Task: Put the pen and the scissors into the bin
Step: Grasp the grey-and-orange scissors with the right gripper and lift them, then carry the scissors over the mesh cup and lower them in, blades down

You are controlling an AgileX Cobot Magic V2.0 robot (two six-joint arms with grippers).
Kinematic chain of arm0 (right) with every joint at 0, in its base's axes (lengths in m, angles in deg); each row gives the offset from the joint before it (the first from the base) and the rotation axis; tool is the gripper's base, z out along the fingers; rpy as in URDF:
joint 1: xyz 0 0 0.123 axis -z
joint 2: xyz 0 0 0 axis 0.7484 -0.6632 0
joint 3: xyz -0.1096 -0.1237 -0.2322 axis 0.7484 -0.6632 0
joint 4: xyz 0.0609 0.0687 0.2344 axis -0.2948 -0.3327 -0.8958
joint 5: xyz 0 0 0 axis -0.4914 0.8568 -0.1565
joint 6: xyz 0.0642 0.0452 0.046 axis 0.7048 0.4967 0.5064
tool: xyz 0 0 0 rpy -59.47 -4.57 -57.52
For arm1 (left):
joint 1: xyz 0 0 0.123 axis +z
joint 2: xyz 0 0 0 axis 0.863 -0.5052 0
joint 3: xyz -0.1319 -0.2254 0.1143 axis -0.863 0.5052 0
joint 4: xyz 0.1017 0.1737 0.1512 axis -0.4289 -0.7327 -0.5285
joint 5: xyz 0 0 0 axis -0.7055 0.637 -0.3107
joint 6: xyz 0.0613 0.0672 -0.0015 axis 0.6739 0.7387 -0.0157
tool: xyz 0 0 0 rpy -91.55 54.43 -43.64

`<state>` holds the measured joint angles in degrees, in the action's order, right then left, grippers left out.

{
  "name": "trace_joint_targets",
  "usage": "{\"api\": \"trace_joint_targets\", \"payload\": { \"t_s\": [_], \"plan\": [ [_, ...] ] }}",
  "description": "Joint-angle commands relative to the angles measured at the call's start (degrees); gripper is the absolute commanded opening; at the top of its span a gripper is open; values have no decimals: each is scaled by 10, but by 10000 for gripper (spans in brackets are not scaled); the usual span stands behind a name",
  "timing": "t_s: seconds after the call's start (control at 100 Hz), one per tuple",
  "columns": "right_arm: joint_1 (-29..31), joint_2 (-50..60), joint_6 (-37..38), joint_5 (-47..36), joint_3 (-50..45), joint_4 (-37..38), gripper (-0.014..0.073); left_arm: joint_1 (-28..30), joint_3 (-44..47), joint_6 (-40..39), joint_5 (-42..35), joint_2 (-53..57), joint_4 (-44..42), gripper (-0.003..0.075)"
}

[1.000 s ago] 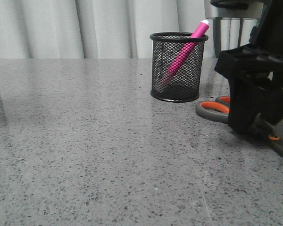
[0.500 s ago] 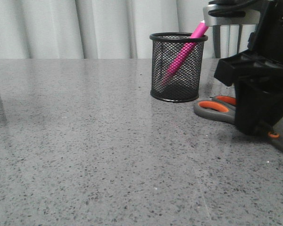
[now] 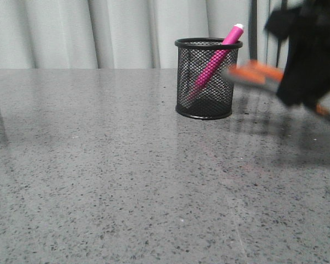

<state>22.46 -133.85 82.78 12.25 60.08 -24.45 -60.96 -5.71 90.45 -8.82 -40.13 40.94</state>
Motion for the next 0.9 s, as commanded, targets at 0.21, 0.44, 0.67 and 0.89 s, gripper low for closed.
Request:
{"api": "trace_joint_targets", "payload": {
  "t_s": [0.21, 0.44, 0.67, 0.89],
  "plan": [
    [0, 111, -5, -335, -27, -7, -76, 3, -16, -3, -15, 10, 27, -19],
    [0, 41, -5, -606, -27, -8, -76, 3, -16, -3, -15, 10, 34, -19],
    [-6, -53, 16, -789, -27, -8, -76, 3, -16, -3, -15, 10, 34, -19],
    [-29, -111, 16, -807, -27, -8, -76, 3, -16, -3, -15, 10, 34, -19]
  ]
}}
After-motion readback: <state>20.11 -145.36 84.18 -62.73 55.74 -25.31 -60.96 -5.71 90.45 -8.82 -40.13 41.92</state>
